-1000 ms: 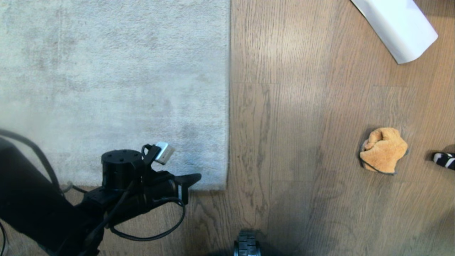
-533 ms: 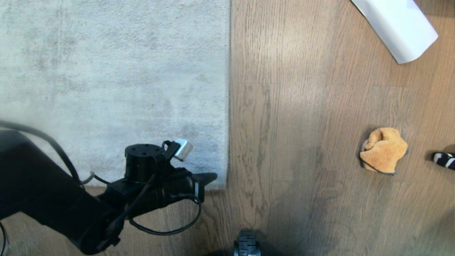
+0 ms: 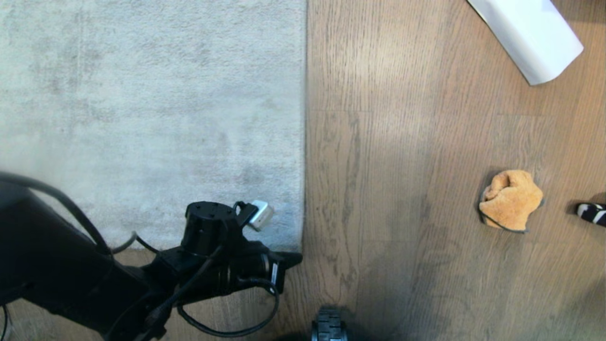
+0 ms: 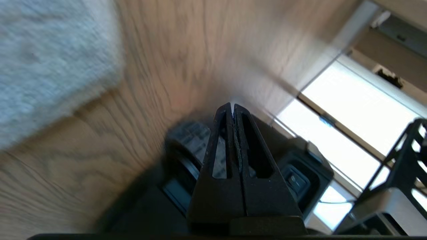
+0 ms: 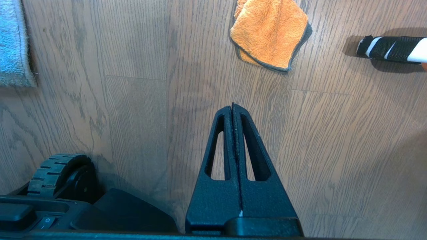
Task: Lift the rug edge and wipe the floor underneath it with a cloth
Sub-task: Lift up the carpet
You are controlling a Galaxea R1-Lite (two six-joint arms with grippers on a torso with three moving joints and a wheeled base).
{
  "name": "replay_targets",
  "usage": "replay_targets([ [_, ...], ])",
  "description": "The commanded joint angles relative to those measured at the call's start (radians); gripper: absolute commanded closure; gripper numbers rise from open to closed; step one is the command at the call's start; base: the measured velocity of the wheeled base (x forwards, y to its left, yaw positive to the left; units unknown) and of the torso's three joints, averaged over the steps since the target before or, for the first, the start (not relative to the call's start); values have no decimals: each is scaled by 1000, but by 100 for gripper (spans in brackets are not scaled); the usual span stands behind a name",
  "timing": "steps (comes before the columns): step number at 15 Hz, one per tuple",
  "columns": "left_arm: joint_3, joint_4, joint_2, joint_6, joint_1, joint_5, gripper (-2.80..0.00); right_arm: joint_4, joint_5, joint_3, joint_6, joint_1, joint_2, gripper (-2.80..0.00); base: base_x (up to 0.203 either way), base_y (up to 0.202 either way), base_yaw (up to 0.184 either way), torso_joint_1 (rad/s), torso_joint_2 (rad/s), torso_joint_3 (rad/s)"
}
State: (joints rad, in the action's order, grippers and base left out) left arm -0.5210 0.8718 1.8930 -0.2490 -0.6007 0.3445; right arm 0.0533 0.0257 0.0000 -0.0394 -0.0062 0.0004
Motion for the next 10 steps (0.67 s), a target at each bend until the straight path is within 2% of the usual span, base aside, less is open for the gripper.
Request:
replay_targets([
  [1, 9, 0, -3, -5, -16, 2, 0, 0, 0, 0, -1, 0, 0, 0, 0, 0, 0, 0, 0, 0],
  [4, 18, -2, 29, -34, -46, -14, 0, 0, 0, 0, -1, 0, 0, 0, 0, 0, 0, 0, 0, 0],
  [8, 41, 7, 68, -37, -67, -152, 0, 0, 0, 0, -1, 0, 0, 0, 0, 0, 0, 0, 0, 0],
  [10, 61, 8, 70, -32, -61, -181, 0, 0, 0, 0, -1, 0, 0, 0, 0, 0, 0, 0, 0, 0],
])
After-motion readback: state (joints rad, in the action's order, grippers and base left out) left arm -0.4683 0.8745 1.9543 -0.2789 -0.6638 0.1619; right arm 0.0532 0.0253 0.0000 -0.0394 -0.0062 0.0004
